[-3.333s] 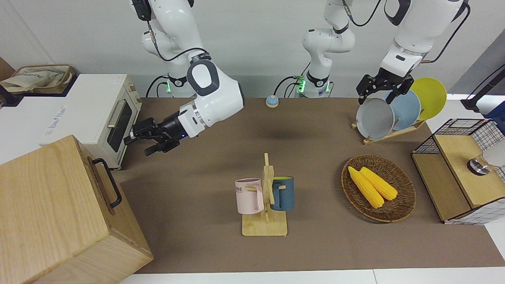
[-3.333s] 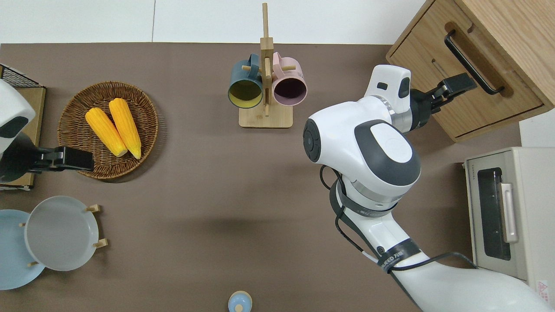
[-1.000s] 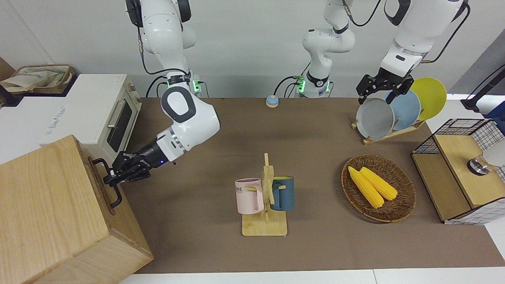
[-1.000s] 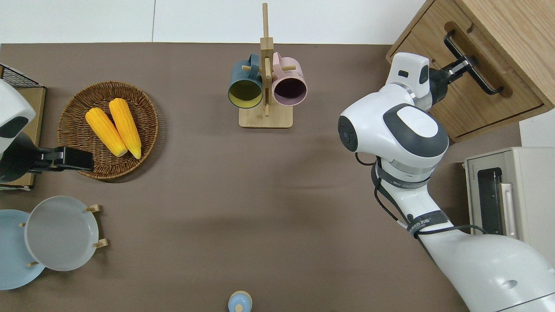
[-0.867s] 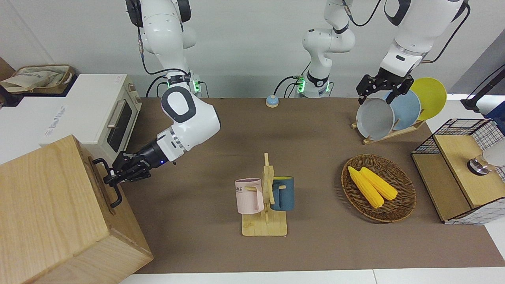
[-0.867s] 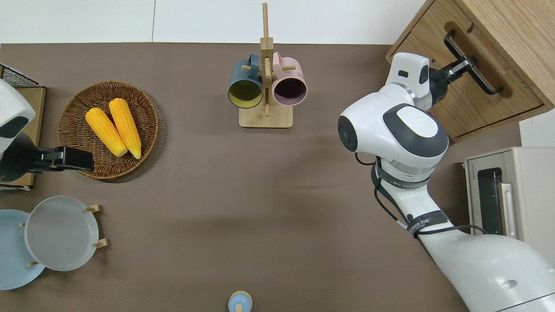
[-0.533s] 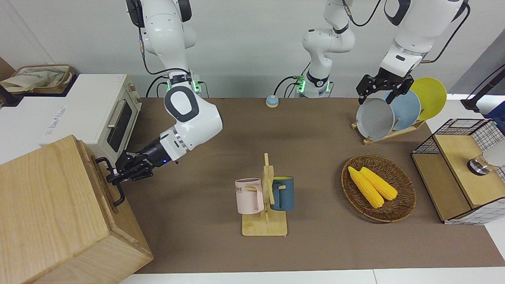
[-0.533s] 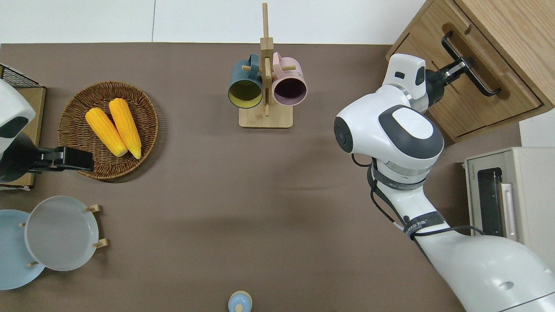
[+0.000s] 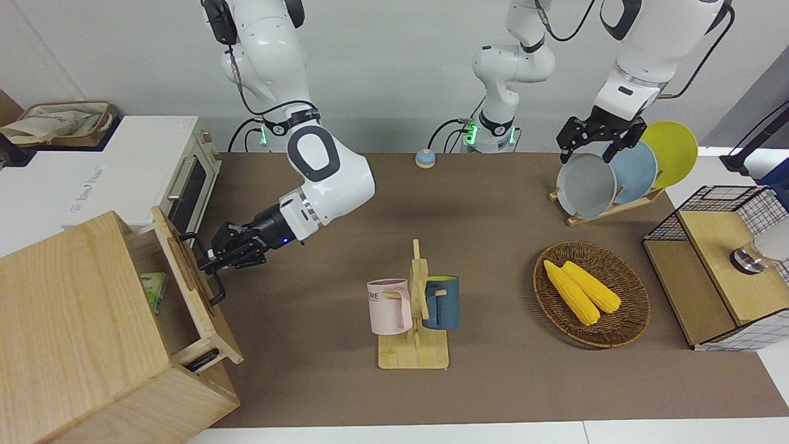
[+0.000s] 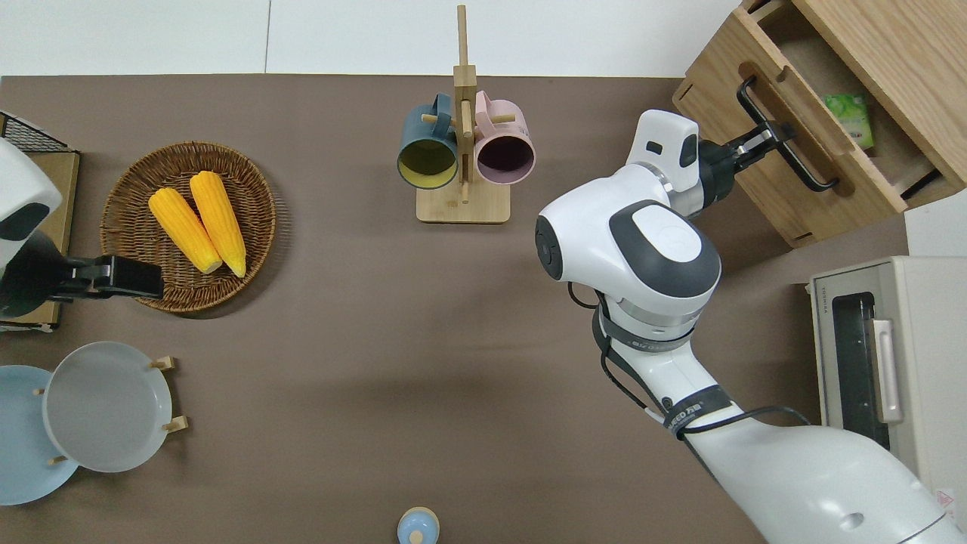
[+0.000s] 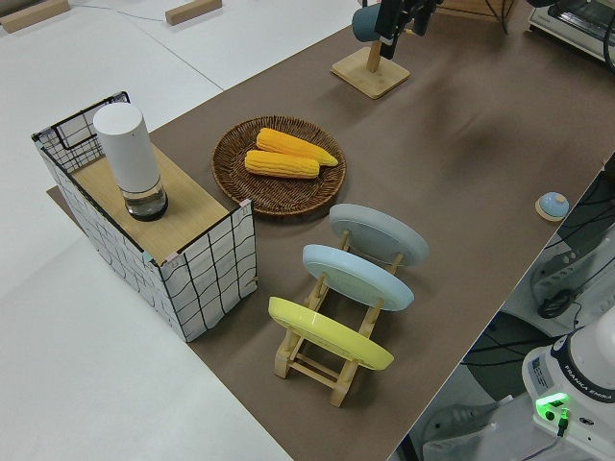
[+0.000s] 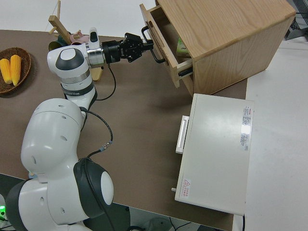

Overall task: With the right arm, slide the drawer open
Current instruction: 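Pull the handle with the right gripper toward the robot, sliding the drawer out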

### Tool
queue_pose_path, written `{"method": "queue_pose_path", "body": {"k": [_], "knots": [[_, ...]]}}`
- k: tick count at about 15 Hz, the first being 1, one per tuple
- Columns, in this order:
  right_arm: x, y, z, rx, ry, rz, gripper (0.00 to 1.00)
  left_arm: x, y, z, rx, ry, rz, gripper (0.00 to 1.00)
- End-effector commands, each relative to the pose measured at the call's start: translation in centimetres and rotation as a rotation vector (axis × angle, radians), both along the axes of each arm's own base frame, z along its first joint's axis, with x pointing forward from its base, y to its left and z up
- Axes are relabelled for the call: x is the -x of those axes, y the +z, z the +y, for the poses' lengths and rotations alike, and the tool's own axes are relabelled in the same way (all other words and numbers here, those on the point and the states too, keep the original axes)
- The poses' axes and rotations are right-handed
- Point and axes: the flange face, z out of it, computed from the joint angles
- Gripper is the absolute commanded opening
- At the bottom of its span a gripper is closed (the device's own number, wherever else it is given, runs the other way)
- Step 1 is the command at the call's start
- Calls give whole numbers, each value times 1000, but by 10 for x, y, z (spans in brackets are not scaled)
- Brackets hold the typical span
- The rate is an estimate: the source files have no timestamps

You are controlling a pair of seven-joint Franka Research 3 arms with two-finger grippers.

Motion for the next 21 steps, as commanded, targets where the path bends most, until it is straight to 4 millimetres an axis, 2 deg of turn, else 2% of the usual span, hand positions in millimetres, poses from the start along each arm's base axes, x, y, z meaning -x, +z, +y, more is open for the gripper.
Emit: {"method": "queue_pose_path", "body": {"k": [1, 9, 10, 12, 21], "knots": [[8, 13, 27, -34, -7, -37, 0, 4, 4, 2, -12, -2, 3, 998], [29, 21, 66, -81, -48, -16, 0, 4, 4, 2, -12, -2, 3, 998], [34, 25, 78, -90, -43, -17, 0, 4, 4, 2, -12, -2, 3, 995], [40, 22, 89, -104, -41, -3, 0, 4, 4, 2, -12, -2, 3, 998], [66, 27, 125, -136, -65, 25, 0, 4, 4, 2, -12, -2, 3, 998]]}}
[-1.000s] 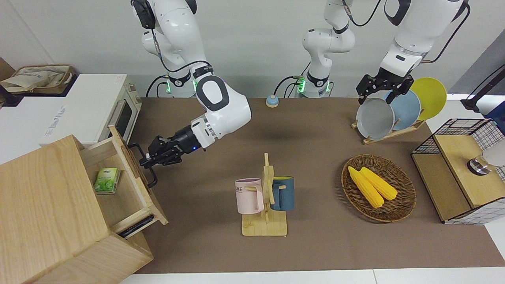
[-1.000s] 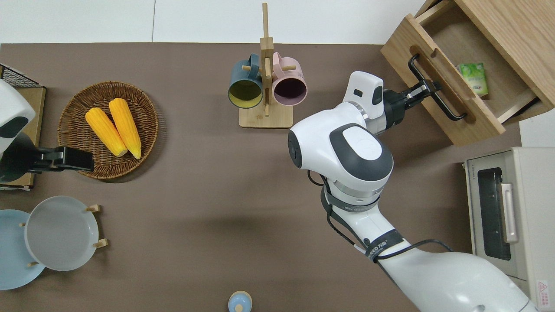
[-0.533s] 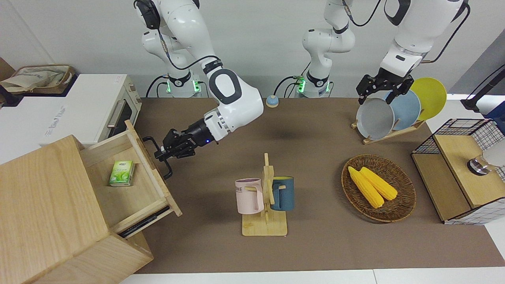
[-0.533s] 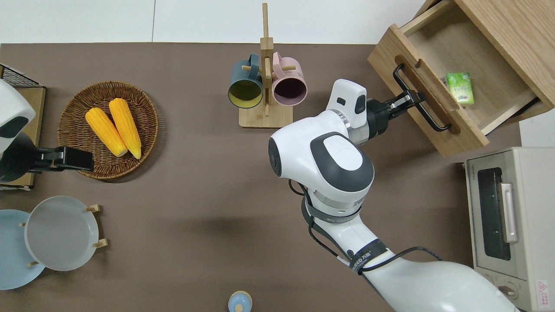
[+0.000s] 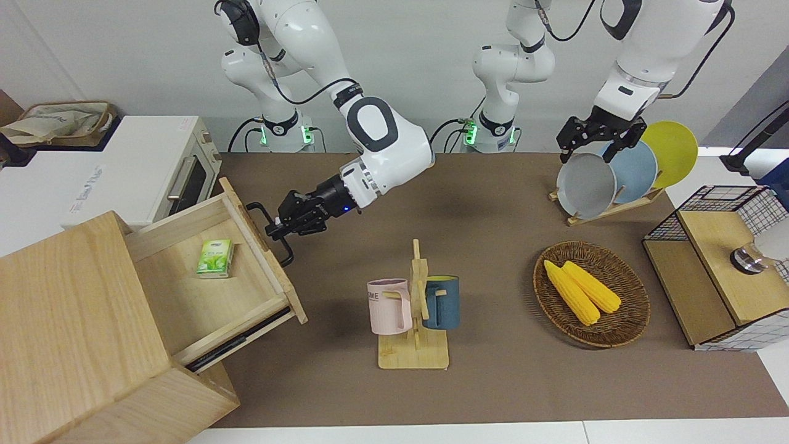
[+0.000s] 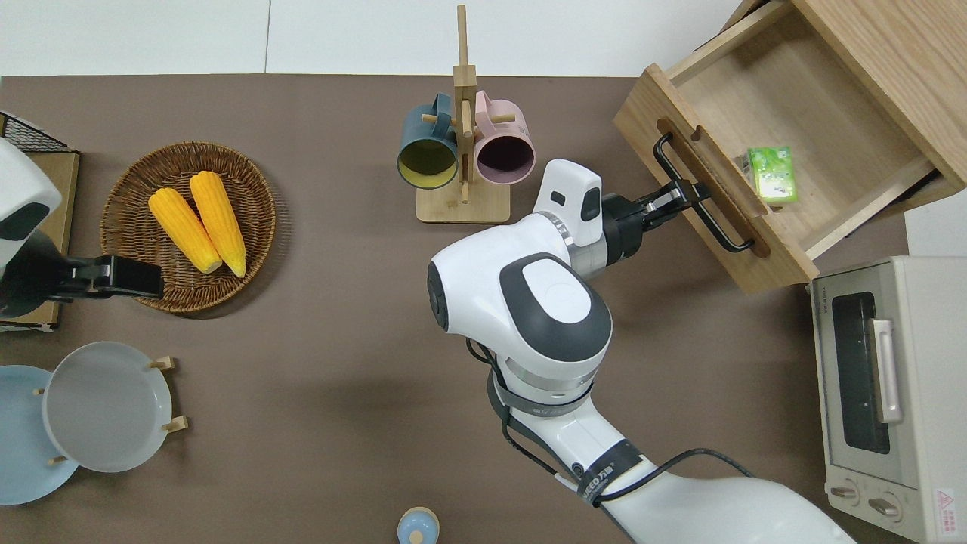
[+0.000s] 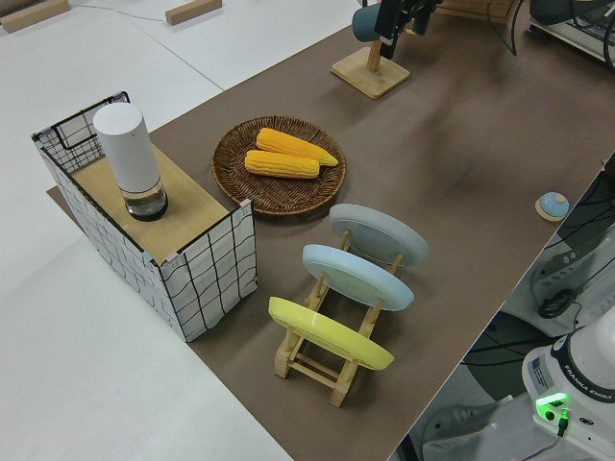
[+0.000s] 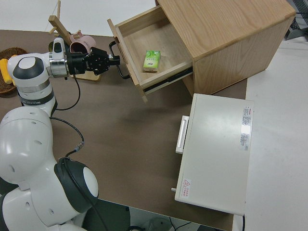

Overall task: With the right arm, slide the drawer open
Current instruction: 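Pull the handle with the right gripper toward the robot, sliding the drawer out, then open the right gripper and release the drawer handle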

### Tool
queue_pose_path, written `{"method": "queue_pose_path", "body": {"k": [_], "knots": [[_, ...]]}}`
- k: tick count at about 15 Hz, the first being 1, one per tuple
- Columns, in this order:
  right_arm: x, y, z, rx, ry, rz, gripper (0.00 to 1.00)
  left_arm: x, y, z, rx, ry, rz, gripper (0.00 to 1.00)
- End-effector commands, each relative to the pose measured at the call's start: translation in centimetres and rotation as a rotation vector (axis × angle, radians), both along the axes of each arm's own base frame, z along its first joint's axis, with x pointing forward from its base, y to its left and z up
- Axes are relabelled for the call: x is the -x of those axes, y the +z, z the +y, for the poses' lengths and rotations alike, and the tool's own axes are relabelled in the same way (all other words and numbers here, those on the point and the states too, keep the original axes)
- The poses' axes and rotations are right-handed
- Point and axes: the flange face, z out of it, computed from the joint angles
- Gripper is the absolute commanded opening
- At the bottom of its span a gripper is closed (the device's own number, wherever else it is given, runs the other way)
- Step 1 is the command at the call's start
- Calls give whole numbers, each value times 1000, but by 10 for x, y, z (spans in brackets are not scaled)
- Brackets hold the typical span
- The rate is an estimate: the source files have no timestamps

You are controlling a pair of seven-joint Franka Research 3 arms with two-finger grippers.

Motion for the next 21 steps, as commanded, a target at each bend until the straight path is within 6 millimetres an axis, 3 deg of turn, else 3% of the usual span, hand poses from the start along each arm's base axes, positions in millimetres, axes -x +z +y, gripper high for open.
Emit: {"method": "queue_pose_path", "body": {"k": [1, 8, 16, 17, 19, 20, 21], "knots": [[10, 15, 20, -55, -16, -28, 0, 4, 5, 2, -12, -2, 2, 995], [37, 22, 56, -85, -7, -16, 0, 4, 4, 1, -12, -3, 3, 995], [51, 26, 73, -126, -27, -4, 0, 4, 4, 2, -12, -2, 3, 998], [52, 27, 73, -125, -29, -5, 54, 4, 4, 2, -12, -2, 3, 998], [48, 27, 69, -121, -35, -7, 396, 4, 5, 2, -12, -2, 2, 995], [47, 27, 67, -114, -35, -10, 590, 4, 4, 2, -12, -2, 3, 995], [44, 27, 64, -109, -33, -7, 919, 4, 5, 1, -12, -3, 2, 995]]}}
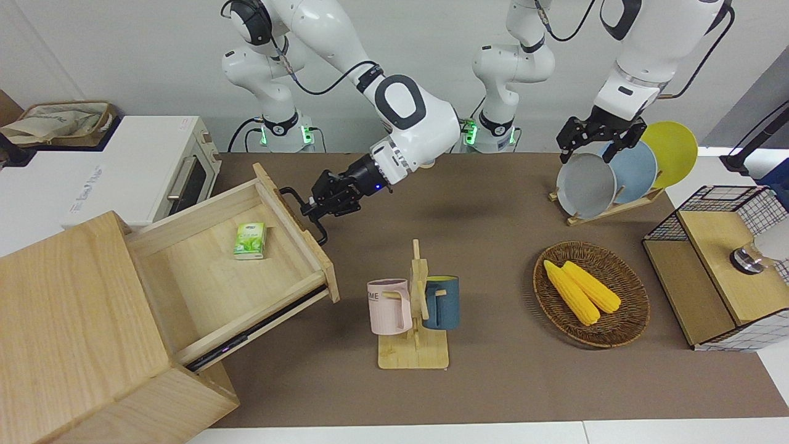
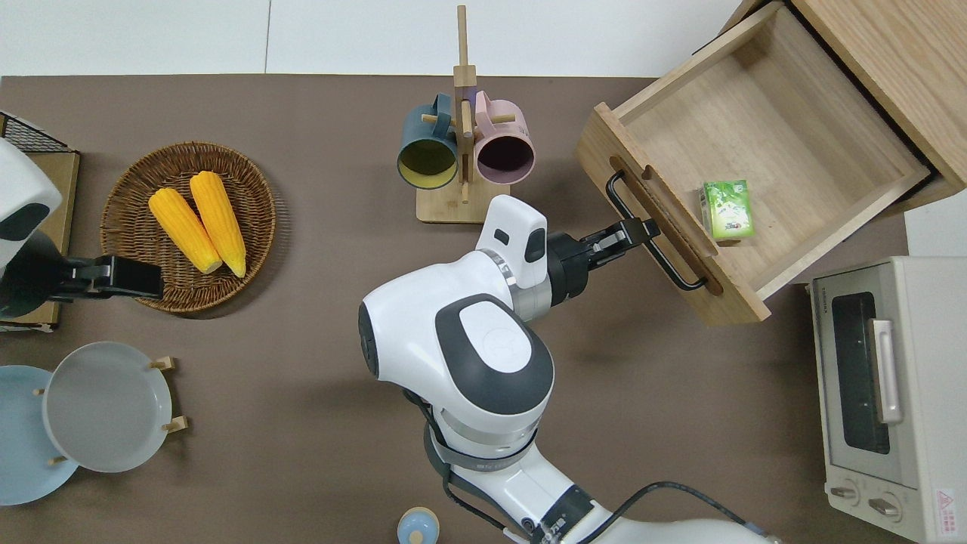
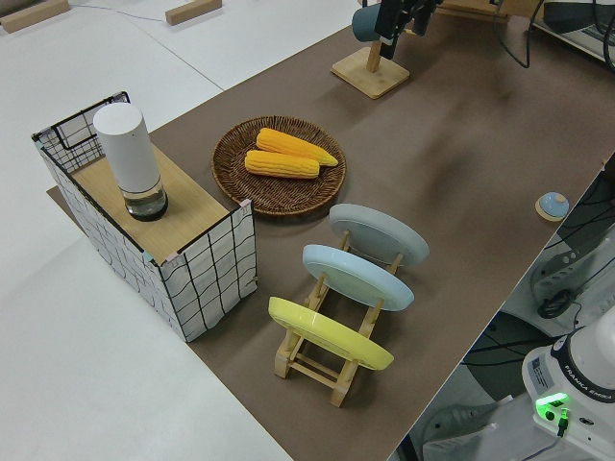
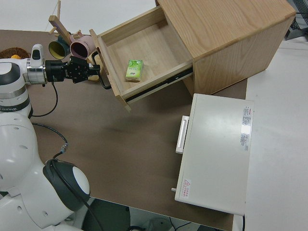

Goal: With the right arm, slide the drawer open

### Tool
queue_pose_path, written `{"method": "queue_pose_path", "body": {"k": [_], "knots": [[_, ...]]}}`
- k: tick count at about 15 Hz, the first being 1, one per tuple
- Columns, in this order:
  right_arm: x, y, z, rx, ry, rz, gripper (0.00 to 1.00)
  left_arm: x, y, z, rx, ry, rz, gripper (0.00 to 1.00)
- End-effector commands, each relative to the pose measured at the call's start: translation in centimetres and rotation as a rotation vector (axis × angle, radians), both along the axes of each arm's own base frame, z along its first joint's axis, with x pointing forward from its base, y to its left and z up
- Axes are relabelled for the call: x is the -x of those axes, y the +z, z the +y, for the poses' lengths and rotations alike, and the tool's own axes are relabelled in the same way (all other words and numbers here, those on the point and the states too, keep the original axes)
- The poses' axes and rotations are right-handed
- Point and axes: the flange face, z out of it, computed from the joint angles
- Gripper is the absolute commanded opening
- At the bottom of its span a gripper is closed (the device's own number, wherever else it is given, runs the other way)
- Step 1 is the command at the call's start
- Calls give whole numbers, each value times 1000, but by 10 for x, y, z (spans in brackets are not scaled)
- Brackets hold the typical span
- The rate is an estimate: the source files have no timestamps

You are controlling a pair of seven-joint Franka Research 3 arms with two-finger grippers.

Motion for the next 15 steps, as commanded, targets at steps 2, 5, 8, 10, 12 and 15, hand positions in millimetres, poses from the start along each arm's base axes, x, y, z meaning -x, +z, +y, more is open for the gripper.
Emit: {"method": "queue_pose_path", "body": {"k": [2, 5, 8, 10, 12, 15], "knots": [[-5, 13, -8, -1, -24, -34, 992, 4, 4, 1, -12, -3, 3, 995], [-9, 14, -13, 8, -25, -37, 994, 4, 5, 2, -12, -2, 2, 998], [-10, 14, -14, 7, -24, -41, 994, 4, 4, 1, -12, -3, 3, 995], [-9, 15, -14, 12, -27, -44, 994, 4, 5, 2, -12, -2, 2, 995], [-5, 19, -10, 24, -22, -54, 994, 4, 4, 2, -12, -2, 3, 998], [3, 35, -8, -27, -26, -50, 994, 4, 4, 2, -12, -2, 3, 998]]}}
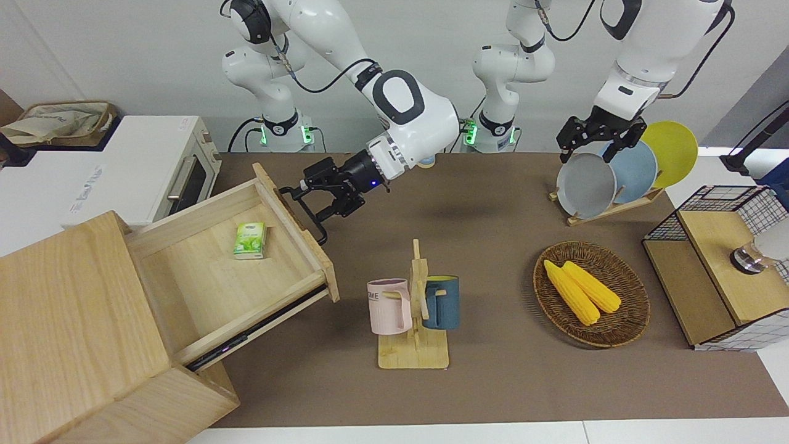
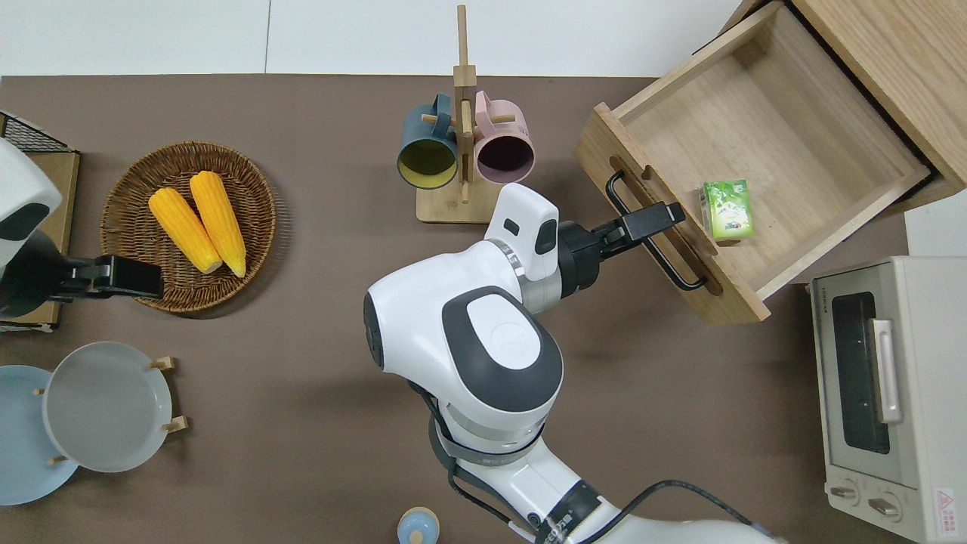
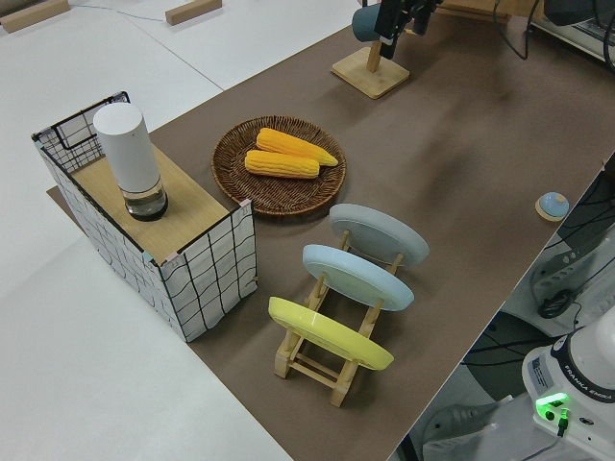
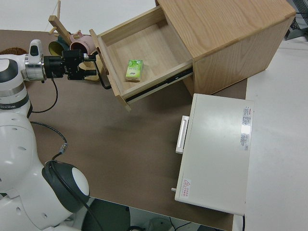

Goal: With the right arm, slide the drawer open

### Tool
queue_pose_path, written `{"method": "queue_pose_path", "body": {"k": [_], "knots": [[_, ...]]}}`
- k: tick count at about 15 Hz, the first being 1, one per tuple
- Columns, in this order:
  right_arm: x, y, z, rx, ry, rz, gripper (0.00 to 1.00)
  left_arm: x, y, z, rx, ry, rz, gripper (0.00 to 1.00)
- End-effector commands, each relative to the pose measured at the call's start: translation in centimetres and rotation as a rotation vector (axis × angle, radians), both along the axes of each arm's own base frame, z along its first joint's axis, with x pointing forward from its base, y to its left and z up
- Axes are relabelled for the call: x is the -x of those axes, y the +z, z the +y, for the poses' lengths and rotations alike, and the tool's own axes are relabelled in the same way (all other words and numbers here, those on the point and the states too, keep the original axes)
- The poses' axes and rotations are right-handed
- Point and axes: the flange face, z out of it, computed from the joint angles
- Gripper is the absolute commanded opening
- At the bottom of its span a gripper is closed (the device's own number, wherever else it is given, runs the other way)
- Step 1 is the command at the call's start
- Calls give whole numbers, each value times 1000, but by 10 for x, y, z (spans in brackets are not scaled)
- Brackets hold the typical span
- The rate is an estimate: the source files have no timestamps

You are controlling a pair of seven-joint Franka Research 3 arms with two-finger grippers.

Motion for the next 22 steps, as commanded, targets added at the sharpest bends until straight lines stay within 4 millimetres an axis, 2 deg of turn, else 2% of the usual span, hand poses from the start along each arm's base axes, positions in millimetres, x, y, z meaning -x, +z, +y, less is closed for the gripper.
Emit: {"method": "queue_pose_path", "body": {"k": [1, 2, 4, 6, 8, 13, 16, 19, 20, 22], "knots": [[11, 24, 0, -78, -17, 0, 994, 4, 5, 1, -12, -3, 2, 998], [11, 32, -7, -114, -36, 7, 994, 4, 4, 2, -12, -2, 3, 998], [13, 58, -16, -255, -48, 8, 994, 4, 4, 2, -12, -2, 3, 998], [15, 83, -35, -390, -90, 10, 994, 4, 4, 2, -12, -2, 3, 998], [21, 102, -42, -505, -106, 13, 994, 4, 4, 2, -12, -2, 3, 998], [33, 165, -100, -840, -215, 5, 994, 4, 4, 2, -12, -2, 3, 998], [35, 180, -149, -994, -306, -14, 994, 4, 4, 2, -12, -2, 3, 998], [47, 195, -195, -1134, -347, 11, 994, 4, 4, 2, -12, -2, 3, 995], [51, 198, -206, -1150, -347, 18, 994, 4, 4, 1, -12, -3, 3, 995], [61, 194, -214, -1155, -359, 26, 994, 4, 4, 2, -12, -2, 3, 998]]}}
